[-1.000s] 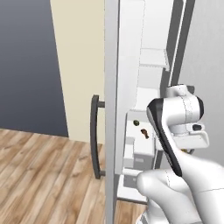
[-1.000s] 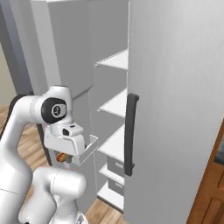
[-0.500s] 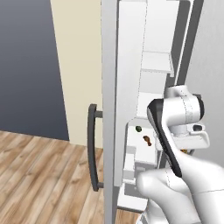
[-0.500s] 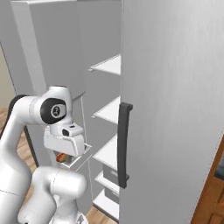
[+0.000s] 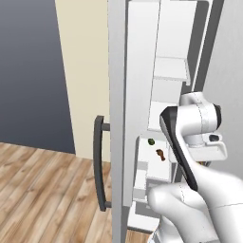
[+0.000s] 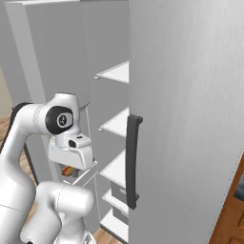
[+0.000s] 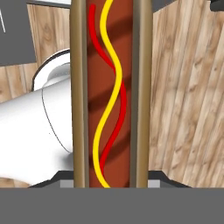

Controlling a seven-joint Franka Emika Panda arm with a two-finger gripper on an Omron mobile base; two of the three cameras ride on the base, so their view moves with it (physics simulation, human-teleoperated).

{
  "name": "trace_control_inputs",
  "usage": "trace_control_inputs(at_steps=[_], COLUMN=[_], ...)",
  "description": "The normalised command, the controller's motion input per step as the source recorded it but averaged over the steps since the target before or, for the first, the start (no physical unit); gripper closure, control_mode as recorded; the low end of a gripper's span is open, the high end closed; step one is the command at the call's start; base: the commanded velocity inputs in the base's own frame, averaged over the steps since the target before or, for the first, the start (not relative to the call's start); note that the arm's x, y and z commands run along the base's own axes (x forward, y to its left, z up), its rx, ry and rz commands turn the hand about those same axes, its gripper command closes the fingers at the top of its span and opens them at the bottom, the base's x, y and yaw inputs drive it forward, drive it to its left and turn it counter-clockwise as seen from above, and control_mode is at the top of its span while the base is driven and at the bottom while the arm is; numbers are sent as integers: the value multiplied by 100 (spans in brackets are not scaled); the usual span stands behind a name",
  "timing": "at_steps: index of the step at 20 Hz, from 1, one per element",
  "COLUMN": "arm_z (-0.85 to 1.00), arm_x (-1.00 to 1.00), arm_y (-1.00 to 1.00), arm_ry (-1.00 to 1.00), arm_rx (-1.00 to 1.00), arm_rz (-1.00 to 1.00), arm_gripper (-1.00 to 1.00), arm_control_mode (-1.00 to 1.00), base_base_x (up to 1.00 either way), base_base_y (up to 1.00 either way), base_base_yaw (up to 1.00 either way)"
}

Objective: Store the hot dog in the freezer for long-term storage. Close the freezer door after placing the cooked food.

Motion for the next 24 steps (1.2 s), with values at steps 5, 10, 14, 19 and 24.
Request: trace_control_inputs(at_steps=[5,10,14,19,24], arm_z=[0,0,0,0,0], arm_x=[0,0,0,2,21], arm_y=[0,0,0,0,9], arm_ry=[0,0,0,-12,-35], arm_rx=[0,0,0,0,0], arm_rz=[0,0,0,0,-3], arm_gripper=[100,100,100,100,100], arm_control_mode=[100,100,100,-100,-100], base_base_x=[5,1,3,2,0], base_base_y=[0,0,0,0,0], base_base_yaw=[0,0,0,0,0])
